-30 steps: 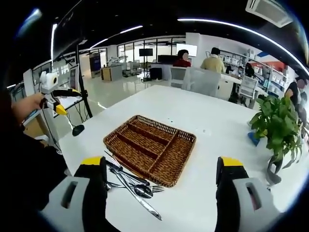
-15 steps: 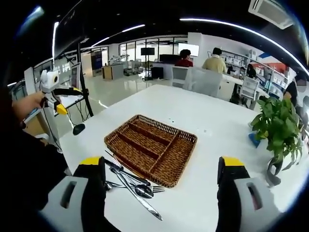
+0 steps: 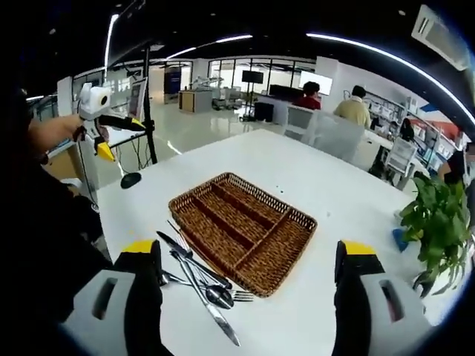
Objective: Arrange the knives, forks, and spoons in their matching storage slots by inserting each utensil handle-first until every utensil is classified and aligned in the correct compartment
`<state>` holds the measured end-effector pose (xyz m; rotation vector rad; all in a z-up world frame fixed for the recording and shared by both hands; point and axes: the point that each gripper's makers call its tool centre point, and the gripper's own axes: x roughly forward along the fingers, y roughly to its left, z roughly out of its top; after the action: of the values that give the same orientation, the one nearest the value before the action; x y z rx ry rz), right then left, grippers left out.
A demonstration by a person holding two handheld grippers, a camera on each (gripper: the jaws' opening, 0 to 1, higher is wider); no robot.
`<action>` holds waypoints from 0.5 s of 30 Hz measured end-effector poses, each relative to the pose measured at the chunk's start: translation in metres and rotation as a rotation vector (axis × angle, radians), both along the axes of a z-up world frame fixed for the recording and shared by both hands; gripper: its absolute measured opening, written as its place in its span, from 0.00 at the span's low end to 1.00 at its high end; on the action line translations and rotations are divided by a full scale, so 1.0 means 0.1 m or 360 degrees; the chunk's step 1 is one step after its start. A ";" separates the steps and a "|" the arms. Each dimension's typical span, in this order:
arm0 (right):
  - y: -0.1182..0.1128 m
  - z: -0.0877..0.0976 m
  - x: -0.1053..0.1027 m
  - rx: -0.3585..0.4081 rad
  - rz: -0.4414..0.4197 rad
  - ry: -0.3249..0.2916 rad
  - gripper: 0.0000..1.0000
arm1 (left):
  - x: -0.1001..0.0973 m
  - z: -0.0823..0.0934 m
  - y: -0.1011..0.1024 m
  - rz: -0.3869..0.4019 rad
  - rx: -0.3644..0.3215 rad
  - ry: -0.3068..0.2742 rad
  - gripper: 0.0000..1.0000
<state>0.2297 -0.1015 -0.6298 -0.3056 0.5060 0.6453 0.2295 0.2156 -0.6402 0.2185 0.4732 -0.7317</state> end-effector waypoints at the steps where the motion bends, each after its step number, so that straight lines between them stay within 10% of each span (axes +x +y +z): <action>1: 0.03 -0.01 0.01 -0.0005 0.0016 -0.0001 0.99 | -0.01 0.00 0.00 0.0002 -0.0004 0.0001 1.00; 15: 0.42 -0.23 0.15 -0.0151 0.0313 -0.0008 0.98 | -0.09 0.01 0.13 0.0052 0.0006 0.0001 1.00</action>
<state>0.2448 -0.0590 -0.6530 -0.4504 0.5066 0.8121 0.2205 0.2290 -0.6389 0.2134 0.4775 -0.6988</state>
